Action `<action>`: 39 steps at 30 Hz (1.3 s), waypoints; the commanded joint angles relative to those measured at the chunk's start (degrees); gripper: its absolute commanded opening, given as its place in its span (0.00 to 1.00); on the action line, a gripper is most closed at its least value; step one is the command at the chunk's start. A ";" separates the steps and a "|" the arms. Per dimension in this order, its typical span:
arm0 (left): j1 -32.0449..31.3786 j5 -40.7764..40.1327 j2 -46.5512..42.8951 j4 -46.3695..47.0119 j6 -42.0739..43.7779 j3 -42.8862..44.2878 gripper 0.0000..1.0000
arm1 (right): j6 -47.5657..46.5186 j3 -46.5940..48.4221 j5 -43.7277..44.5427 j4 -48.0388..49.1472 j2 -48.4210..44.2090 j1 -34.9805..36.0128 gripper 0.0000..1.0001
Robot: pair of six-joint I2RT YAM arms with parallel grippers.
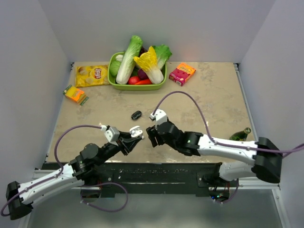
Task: Insert the wireless bluetooth earbuds into the charging case
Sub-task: Pick up the earbud from the center of the board.
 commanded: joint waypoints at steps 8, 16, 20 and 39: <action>-0.10 -10.89 -7.35 -9.29 -4.24 1.66 0.00 | 1.79 -1.68 -16.28 21.18 18.61 -7.22 0.48; -0.01 -10.01 -6.03 -6.57 -4.68 0.96 0.00 | 3.55 0.78 -17.50 25.23 25.03 -7.22 0.23; -0.10 -10.10 -6.73 -6.75 -4.68 0.61 0.00 | 3.72 0.52 -19.96 26.29 26.00 -7.22 0.17; -0.10 -10.01 -6.82 -6.92 -4.68 0.17 0.00 | 4.34 -0.45 -18.65 25.41 28.03 -9.15 0.20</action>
